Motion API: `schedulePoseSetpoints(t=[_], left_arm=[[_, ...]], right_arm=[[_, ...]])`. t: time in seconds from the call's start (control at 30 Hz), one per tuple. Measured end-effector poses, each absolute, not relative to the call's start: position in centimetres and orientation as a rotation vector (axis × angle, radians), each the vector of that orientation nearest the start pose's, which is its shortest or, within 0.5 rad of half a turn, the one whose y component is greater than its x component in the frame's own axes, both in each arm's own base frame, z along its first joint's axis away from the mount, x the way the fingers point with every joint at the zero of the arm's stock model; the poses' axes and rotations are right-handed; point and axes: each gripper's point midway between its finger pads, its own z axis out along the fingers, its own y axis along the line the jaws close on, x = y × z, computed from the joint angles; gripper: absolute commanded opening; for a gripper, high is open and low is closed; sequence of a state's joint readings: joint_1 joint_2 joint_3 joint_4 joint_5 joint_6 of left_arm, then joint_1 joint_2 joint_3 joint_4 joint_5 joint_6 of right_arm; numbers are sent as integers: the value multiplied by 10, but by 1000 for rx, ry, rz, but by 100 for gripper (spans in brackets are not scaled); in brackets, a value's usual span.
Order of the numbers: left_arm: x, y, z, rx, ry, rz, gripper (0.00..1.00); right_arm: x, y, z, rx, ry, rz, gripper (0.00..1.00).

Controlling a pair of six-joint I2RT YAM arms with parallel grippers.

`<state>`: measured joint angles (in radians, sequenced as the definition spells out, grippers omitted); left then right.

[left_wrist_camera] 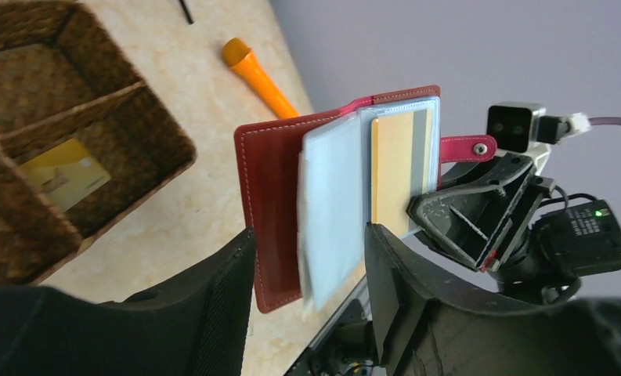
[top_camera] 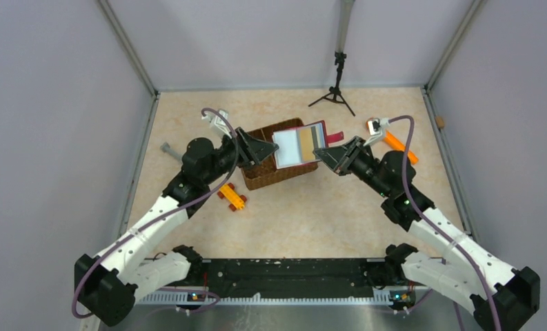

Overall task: Take the credit cards out of the card holder
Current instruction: Remove the credit card from the card holder.

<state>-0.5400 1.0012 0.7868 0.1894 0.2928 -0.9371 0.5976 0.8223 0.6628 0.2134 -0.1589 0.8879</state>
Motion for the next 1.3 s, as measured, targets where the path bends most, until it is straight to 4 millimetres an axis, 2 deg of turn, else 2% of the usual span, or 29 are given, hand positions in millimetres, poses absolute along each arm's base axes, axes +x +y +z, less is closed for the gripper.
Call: schedulePoseSetpoints(t=[0.1,0.2,0.33,0.4,0.53,0.63,0.73,1.0,1.3], left_arm=[[267,-249,298,-105,1844,-1262,56],[267,-243,293,-114,1884,-1197,53],[261,-246,301,-80,1867,-1242,34],[259,-259,307,-39,1852,-1322,31],[258,-291,299,45,1894,-1463,30],[258,-304,288,61,1937,-1529,31],[256,-311,287,83,1942,-1586,33],[252,-320,304,149,1898,-1671,33],[255,-313,306,101,1912,-1609,38]], right_arm=[[249,237,297,87,1717,1218,0],[252,236,283,77,1761,1166,0],[254,237,277,63,1783,1147,0],[254,239,277,56,1787,1153,0],[255,243,279,43,1792,1166,0],[253,245,281,32,1789,1184,0],[250,247,282,32,1790,1209,0],[243,254,293,71,1786,1323,0],[244,257,298,134,1783,1388,0]])
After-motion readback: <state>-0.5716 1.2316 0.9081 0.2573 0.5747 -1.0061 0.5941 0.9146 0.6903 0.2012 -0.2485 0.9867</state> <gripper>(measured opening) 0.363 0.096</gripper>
